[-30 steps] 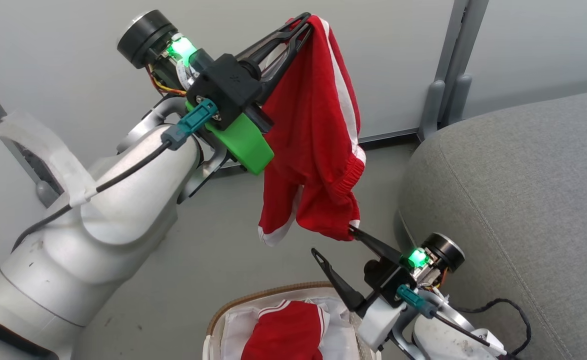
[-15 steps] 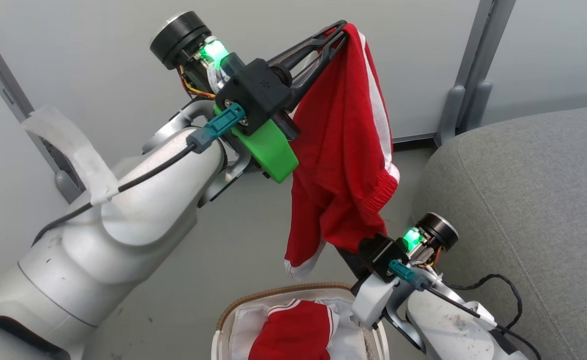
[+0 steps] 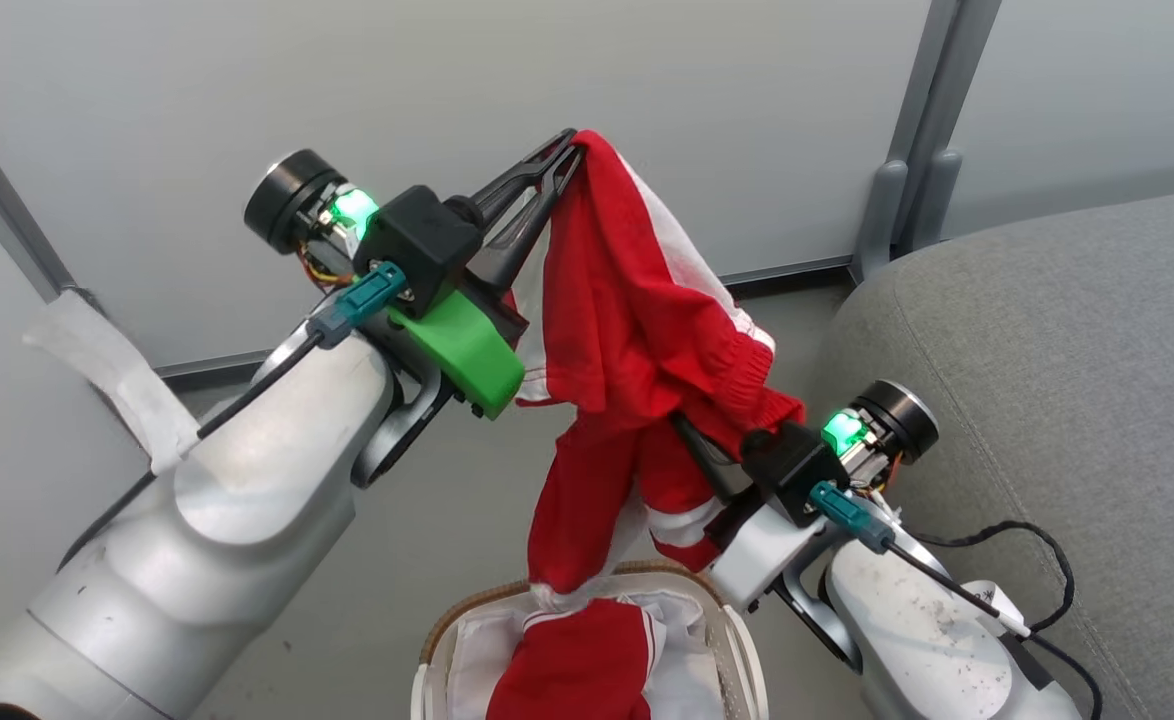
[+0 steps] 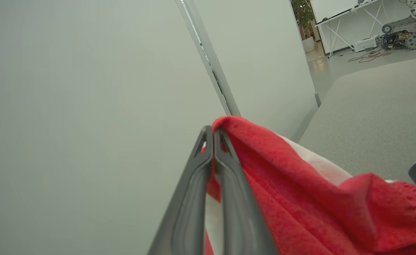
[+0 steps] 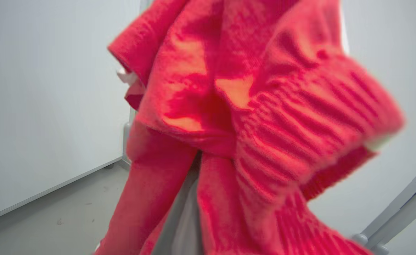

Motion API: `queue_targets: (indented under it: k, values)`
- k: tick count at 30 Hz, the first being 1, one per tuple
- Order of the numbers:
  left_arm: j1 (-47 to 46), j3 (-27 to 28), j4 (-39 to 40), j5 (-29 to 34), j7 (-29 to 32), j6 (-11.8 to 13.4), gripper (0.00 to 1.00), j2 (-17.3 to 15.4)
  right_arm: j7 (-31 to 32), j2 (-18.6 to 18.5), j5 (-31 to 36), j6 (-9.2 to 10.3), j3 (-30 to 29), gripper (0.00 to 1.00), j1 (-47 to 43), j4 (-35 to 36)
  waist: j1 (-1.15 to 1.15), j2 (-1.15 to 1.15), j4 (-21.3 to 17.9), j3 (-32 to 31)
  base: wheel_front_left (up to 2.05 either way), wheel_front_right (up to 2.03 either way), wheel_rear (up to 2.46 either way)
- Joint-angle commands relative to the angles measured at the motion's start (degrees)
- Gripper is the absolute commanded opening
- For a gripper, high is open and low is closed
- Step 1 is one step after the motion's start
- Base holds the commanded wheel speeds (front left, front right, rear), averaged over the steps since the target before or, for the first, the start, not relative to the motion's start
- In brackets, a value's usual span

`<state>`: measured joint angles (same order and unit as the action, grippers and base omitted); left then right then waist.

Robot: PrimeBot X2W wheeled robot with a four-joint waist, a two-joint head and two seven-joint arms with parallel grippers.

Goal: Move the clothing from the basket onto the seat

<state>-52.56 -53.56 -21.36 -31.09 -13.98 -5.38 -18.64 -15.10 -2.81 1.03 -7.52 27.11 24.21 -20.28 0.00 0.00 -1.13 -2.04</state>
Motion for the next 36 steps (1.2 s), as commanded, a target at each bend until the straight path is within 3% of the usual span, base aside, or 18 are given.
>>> queue_targets:
  k: [1,4,5,6,7,8,23,36]
  values:
    - [2.17,0.59,-0.75,-0.85,-0.27,0.59,0.0,0.01,-0.1,-0.16,0.17,0.06,-0.5,0.0,0.95,0.75,0.0,0.0,-0.26,0.12,0.0,0.0,0.0]
    - [5.45,1.7,-2.21,-2.87,-0.84,1.13,0.0,0.74,-0.1,-0.15,0.47,0.06,-1.37,0.0,1.45,2.18,0.0,0.0,-0.56,0.31,0.0,0.0,0.0]
    - [8.06,3.17,-2.99,-4.09,-1.08,1.71,0.19,1.36,-0.1,-0.15,0.7,0.06,-1.93,0.0,1.57,3.15,0.0,0.0,-0.72,0.46,0.0,0.0,0.0]
    - [9.55,3.53,-3.52,-4.2,-1.23,1.83,0.49,1.53,-0.1,-0.15,0.9,0.06,-2.17,0.0,1.8,3.67,0.0,0.0,-0.84,0.55,0.0,0.0,0.0]
    - [11.03,4.14,-3.76,-4.3,-1.27,1.98,0.9,1.92,-0.1,-0.14,1.03,0.06,-2.44,0.0,2.01,4.14,0.0,0.0,-0.96,0.66,0.0,0.0,0.0]
    - [12.07,4.85,-3.51,-4.42,-1.25,2.07,1.0,2.35,-0.1,-0.14,1.09,0.06,-2.69,0.0,2.18,4.52,0.0,0.0,-1.04,0.77,0.0,0.0,0.0]
    - [31.93,16.23,-2.19,0.94,-1.25,0.57,1.0,8.62,-0.1,-1.47,2.75,0.06,-7.36,0.0,2.08,7.51,0.0,0.0,-1.54,1.75,0.0,0.0,0.0]
    - [38.44,22.16,-2.36,5.88,-1.25,-1.34,1.0,12.72,-0.1,-2.96,3.6,0.06,-10.78,0.0,0.88,7.63,0.0,0.0,-4.14,2.57,0.0,0.0,0.0]
